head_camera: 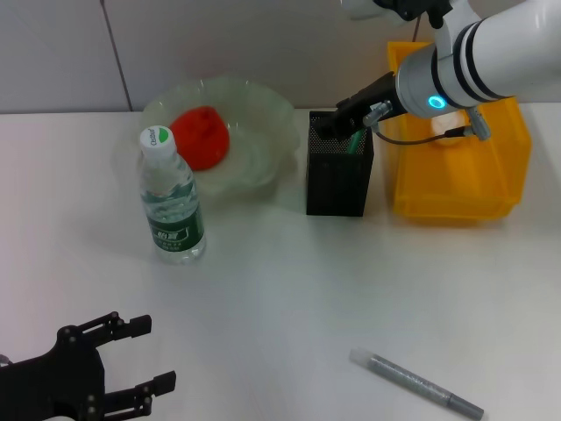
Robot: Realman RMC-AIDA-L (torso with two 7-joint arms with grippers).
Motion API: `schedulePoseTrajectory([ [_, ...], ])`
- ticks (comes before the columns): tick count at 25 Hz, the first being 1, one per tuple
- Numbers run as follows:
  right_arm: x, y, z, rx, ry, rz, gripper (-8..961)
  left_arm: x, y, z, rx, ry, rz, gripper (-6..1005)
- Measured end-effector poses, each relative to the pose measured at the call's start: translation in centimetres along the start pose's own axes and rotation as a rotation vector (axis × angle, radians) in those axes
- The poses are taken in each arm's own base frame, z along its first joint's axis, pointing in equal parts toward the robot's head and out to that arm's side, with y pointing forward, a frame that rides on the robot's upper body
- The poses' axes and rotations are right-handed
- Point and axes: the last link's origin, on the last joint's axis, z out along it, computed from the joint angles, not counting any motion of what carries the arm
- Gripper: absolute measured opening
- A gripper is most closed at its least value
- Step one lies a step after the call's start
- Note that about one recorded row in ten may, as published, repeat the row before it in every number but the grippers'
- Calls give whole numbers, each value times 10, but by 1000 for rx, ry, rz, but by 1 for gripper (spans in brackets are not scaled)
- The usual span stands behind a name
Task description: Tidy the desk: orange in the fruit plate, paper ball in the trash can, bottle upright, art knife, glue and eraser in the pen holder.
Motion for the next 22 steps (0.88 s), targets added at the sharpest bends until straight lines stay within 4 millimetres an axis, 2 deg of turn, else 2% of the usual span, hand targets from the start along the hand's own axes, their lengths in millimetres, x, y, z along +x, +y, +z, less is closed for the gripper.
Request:
schedulePoseTrajectory([
  [4, 0, -2, 0, 4, 1, 6, 401, 0, 0, 0, 0, 0, -1, 799],
  [6, 0, -5, -5, 10, -13, 16, 606, 0, 1, 0, 0, 0, -2, 799],
  [9, -2, -6, -16, 4, -26, 19, 603, 0, 1, -1, -2, 2, -2, 799],
  [13, -5, 5, -46, -38, -1, -13, 600, 2, 1, 0, -10, 11, 1, 799],
  [18, 1, 30, -76, -124, 157, -54, 600, 3, 1, 0, -9, 18, 8, 799],
  [22, 15, 47, -84, -177, 317, -77, 600, 3, 1, 0, -10, 20, 12, 799],
])
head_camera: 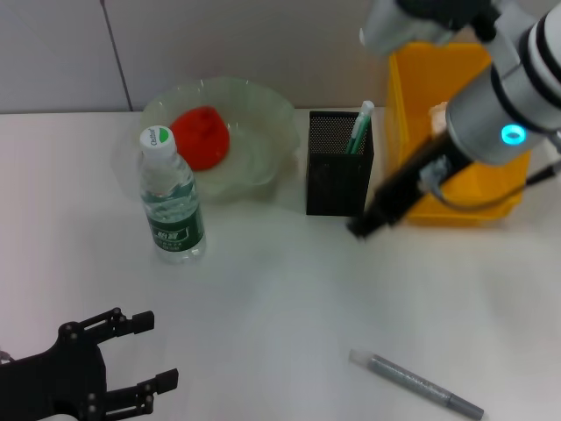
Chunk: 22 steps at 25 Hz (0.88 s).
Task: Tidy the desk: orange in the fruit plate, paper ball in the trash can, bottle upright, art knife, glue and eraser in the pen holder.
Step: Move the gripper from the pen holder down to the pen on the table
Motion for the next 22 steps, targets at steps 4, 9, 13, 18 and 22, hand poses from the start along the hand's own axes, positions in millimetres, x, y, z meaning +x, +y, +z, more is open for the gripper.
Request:
schedulePoseTrajectory([
  [4, 17, 15, 22, -21, 174, -51, 599, 1, 0, 0, -5, 4, 2, 799],
  [9, 29, 25, 46, -35, 270, -93, 599, 1, 1, 0, -6, 5, 2, 799],
  [13, 36, 34, 67, -31, 310, -127, 600, 2, 0, 1, -7, 6, 0, 799],
  [18, 39, 47, 82, -65, 321, -158, 584, 2, 0, 1, -8, 6, -1, 799],
  [22, 42, 50, 91, -68, 343, -152, 568, 2, -1, 1, -6, 5, 0, 799],
])
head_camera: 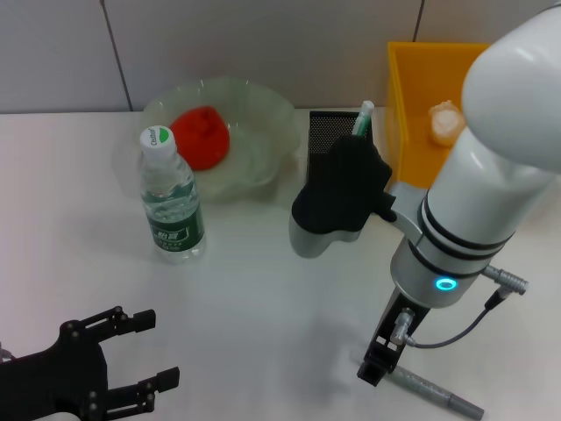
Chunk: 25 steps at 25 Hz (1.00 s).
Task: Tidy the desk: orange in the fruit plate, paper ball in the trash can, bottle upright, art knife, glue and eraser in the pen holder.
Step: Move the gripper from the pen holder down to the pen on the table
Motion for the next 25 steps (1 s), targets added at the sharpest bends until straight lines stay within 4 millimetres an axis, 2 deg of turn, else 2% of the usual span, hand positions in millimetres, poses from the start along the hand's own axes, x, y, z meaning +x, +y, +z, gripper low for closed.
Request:
schedulePoseTrajectory([
  [14, 3, -5, 13, 6, 30, 34, 511, 0, -1, 1, 2, -1, 5, 799],
  [20, 3, -6, 16, 6, 31, 43, 348, 0, -1, 1, 3, -1, 7, 799],
  [25, 4, -6, 19, 3, 40, 48, 355, 0, -1, 1, 3, -2, 8, 799],
])
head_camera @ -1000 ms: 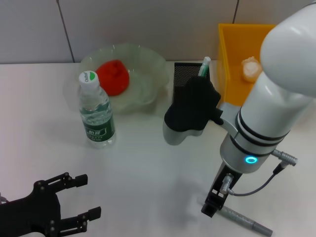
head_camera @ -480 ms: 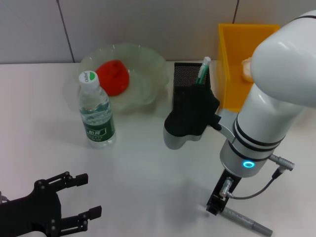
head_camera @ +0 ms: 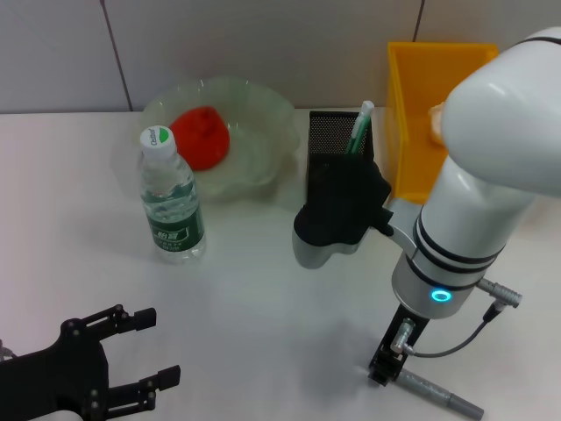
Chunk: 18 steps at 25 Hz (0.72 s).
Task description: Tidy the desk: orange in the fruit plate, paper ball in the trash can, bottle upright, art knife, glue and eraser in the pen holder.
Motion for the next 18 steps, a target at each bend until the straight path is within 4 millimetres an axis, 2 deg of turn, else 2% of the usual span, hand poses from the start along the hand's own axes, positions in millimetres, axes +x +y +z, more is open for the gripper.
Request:
schedulePoseTrajectory([
  [12, 1, 3, 4, -6, 25, -2, 274, -1, 1, -1, 1, -1, -1, 799],
  [14, 0, 3, 2, -6, 16, 4, 261, -1, 1, -1, 2, -1, -3, 799],
  [18, -3, -1, -13, -3, -29, 24, 159, -1, 1, -2, 2, 1, -4, 799],
])
